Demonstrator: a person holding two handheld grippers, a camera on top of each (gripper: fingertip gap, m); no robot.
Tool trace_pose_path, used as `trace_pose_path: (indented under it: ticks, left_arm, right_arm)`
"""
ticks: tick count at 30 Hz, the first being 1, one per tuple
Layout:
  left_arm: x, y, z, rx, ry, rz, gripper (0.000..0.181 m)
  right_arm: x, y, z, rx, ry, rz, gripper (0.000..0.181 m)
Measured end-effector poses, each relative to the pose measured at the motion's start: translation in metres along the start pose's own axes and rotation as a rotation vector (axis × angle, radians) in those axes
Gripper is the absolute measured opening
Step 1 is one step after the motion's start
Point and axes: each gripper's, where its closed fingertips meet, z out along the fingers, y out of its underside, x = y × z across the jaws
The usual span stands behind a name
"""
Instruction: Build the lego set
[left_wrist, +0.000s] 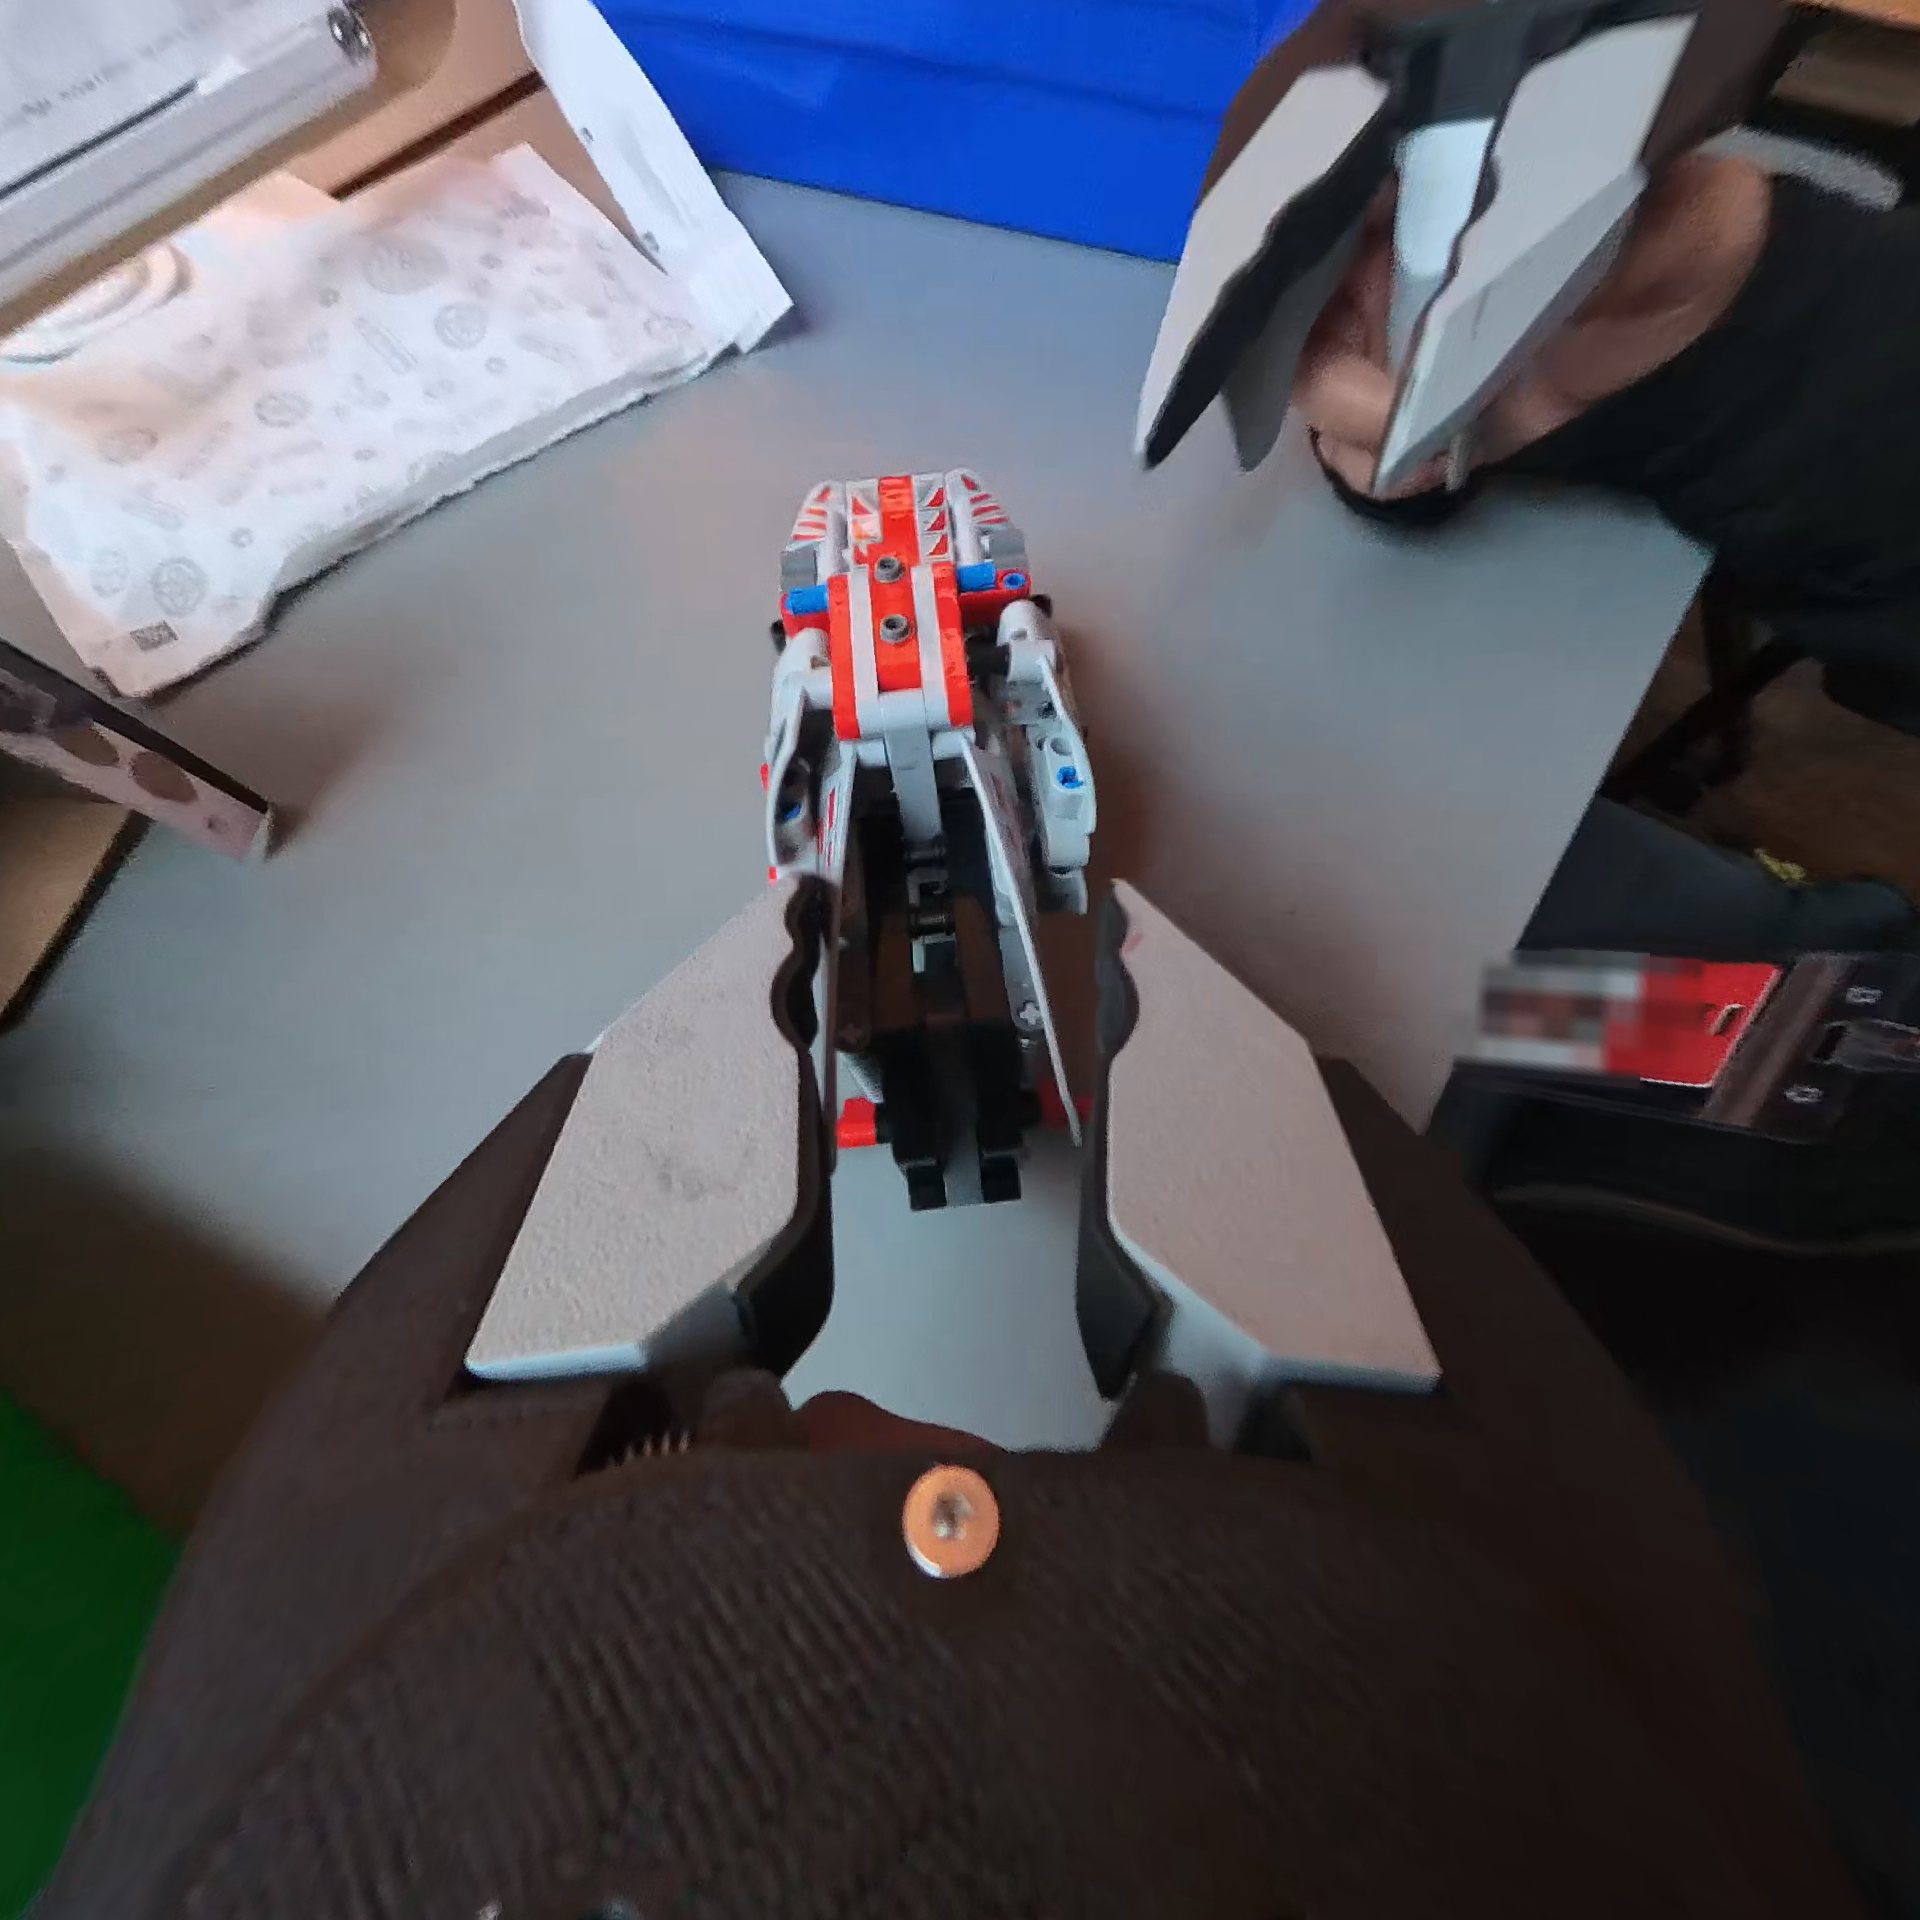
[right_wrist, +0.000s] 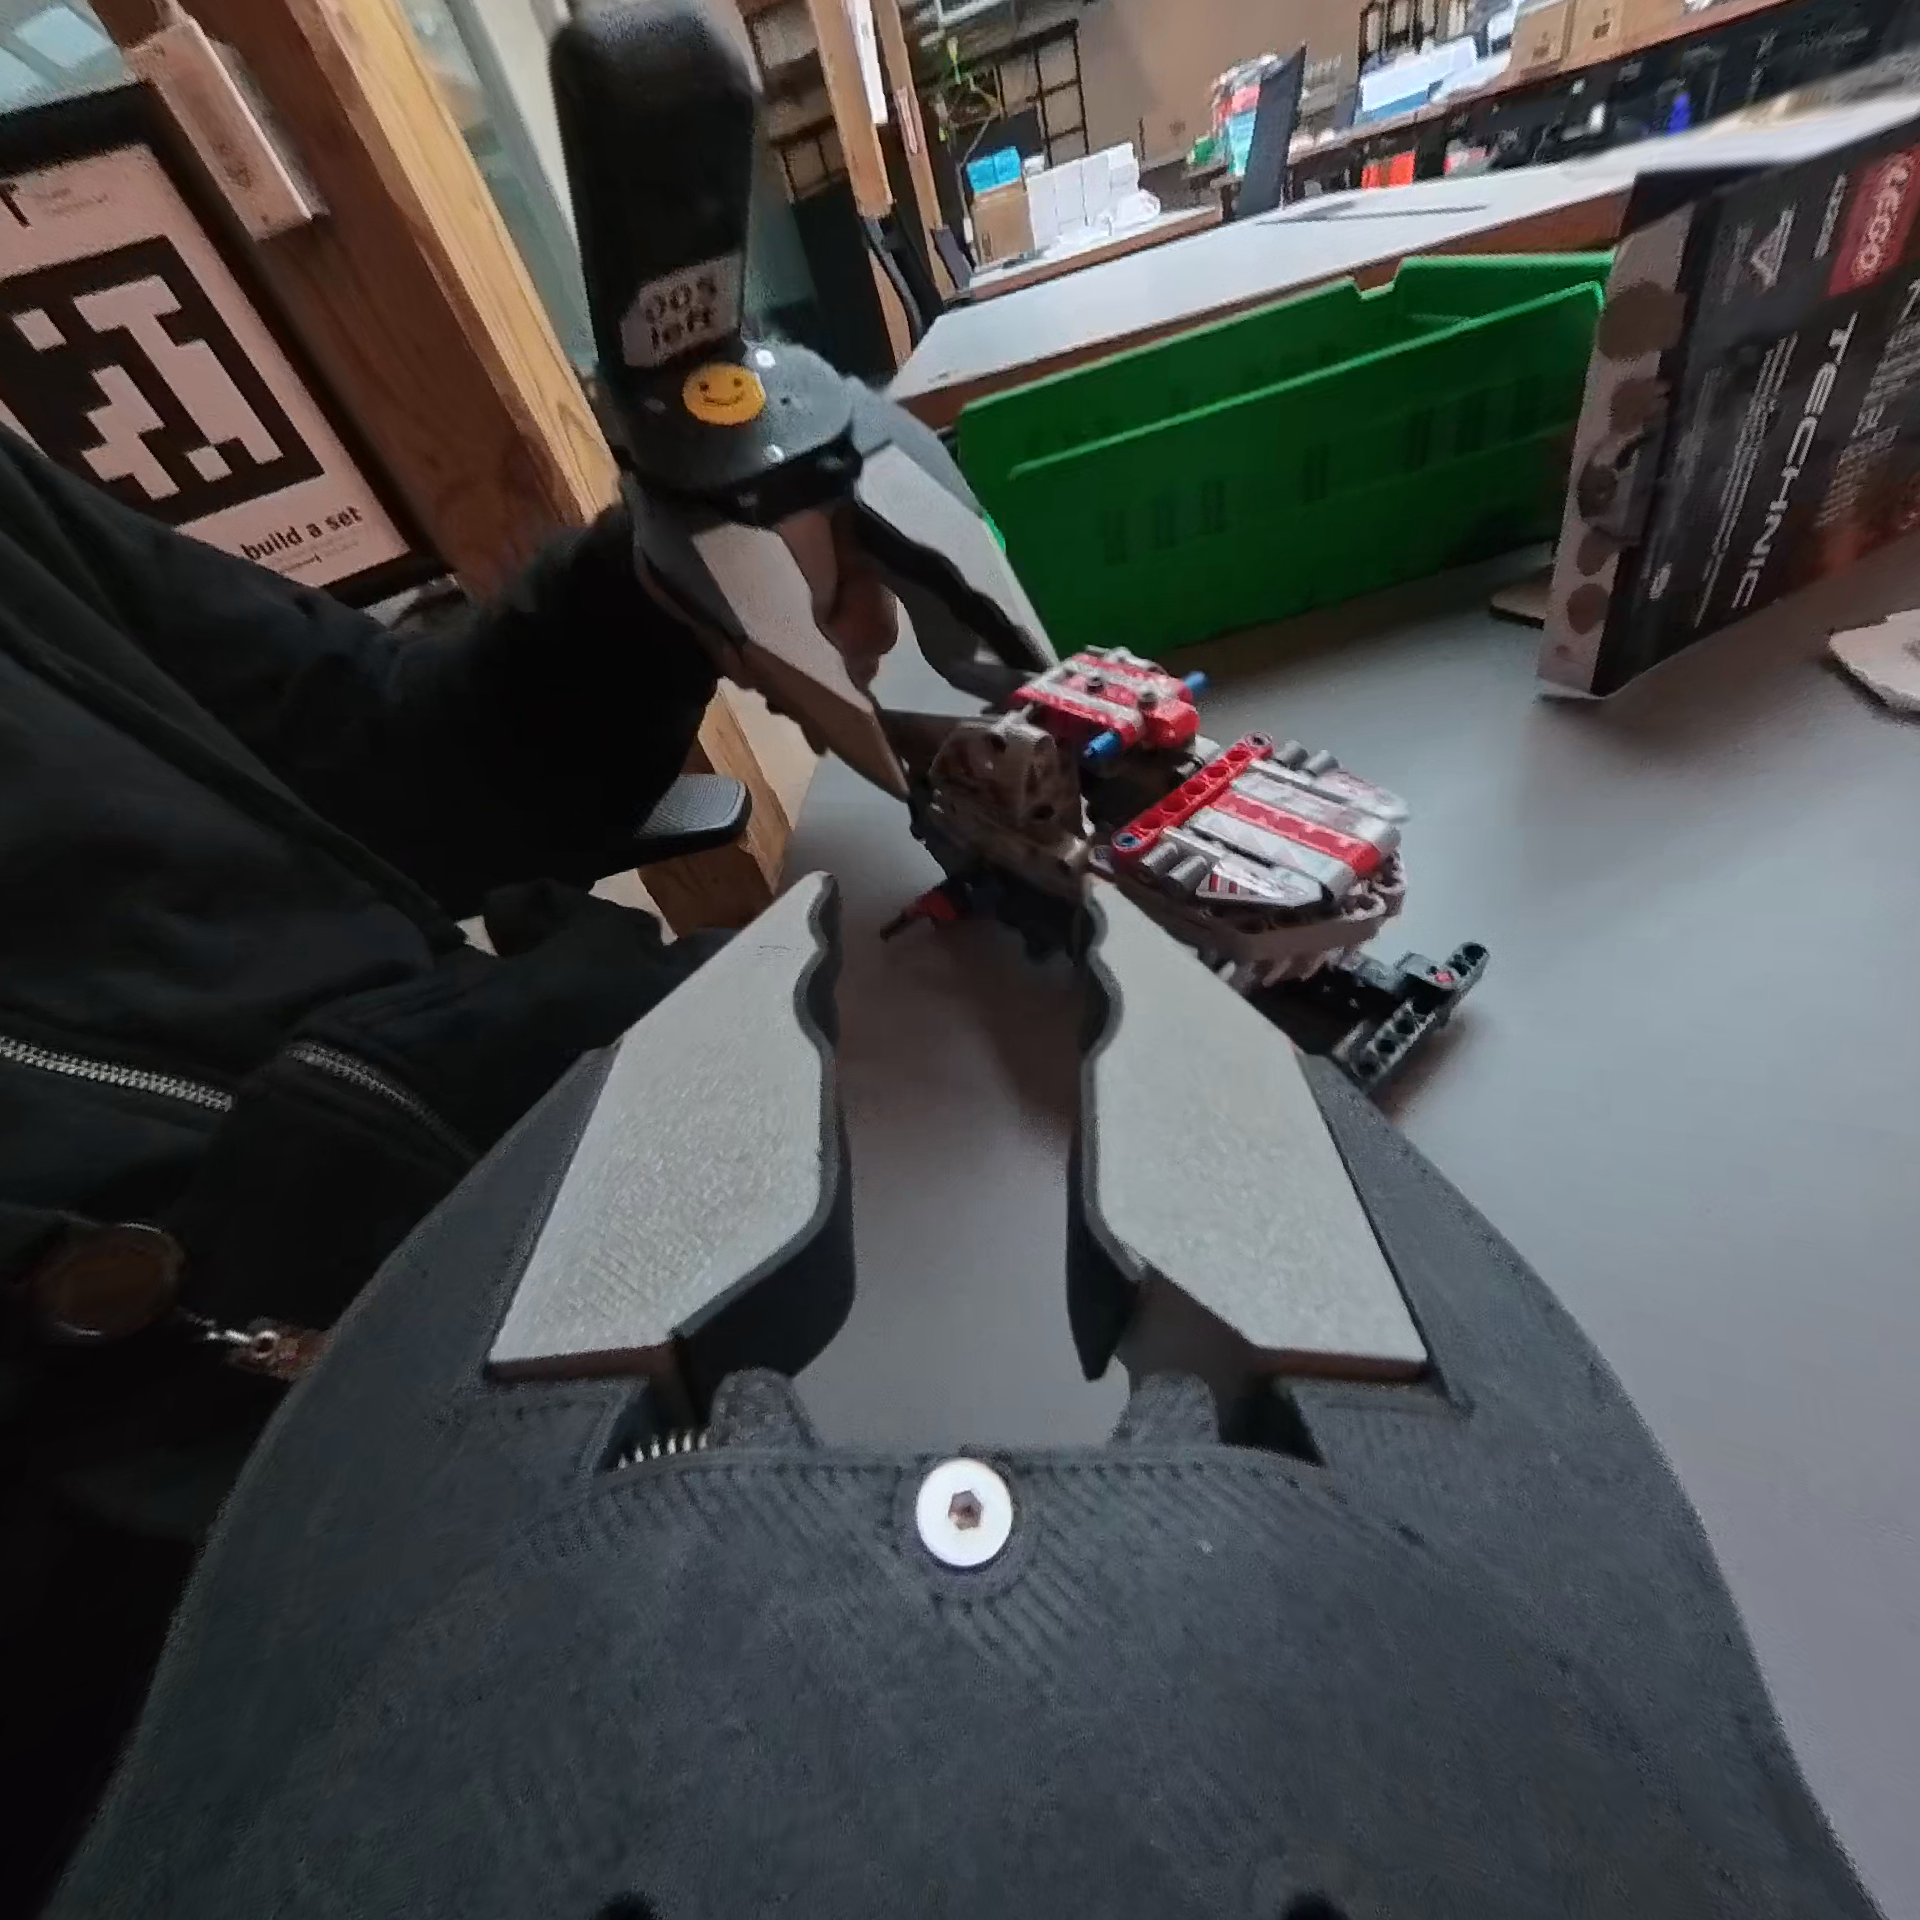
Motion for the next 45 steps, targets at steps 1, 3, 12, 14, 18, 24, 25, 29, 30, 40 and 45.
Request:
trace_pose_path:
  ticks: [1,3,12,14,18,24,25,29,30,40,45]
  left_arm:
    - [-0.002,0.002,0.002,-0.010,-0.024,0.018,0.048]
    - [-0.003,0.006,0.006,-0.037,-0.046,0.043,0.045]
    - [-0.003,0.005,0.007,-0.019,-0.034,0.030,0.044]
    - [-0.003,0.005,0.007,-0.015,-0.032,0.032,0.044]
    - [-0.002,0.005,0.008,-0.016,-0.032,0.036,0.044]
    - [-0.001,0.005,0.008,-0.011,-0.024,0.030,0.045]
    - [-0.001,0.005,0.008,-0.010,-0.023,0.031,0.045]
    - [0.000,0.005,0.007,-0.008,-0.019,0.031,0.045]
    - [0.000,0.006,0.007,-0.009,-0.018,0.032,0.045]
    - [0.001,0.006,0.007,-0.006,-0.001,0.027,0.045]
    - [0.003,0.008,0.005,-0.025,0.008,0.036,0.046]
  right_arm:
    - [-0.003,-0.006,0.004,0.028,0.001,-0.011,0.037]
    - [-0.002,-0.009,0.015,0.038,0.042,-0.017,0.035]
    - [-0.007,0.005,0.048,-0.122,0.155,-0.085,0.053]
    - [-0.008,0.004,0.046,-0.140,0.158,-0.109,0.063]
    - [-0.013,-0.011,0.034,-0.100,0.182,-0.217,0.063]
    - [-0.032,-0.037,0.025,-0.027,0.154,-0.275,0.066]
    - [-0.033,-0.040,0.024,-0.024,0.165,-0.294,0.065]
    - [-0.038,-0.044,0.024,-0.060,0.217,-0.382,0.065]
    - [-0.040,-0.044,0.025,-0.076,0.227,-0.407,0.066]
    - [-0.070,-0.050,0.035,-0.157,0.338,-0.796,0.063]
    - [-0.077,-0.054,0.032,-0.114,0.348,-0.895,0.063]
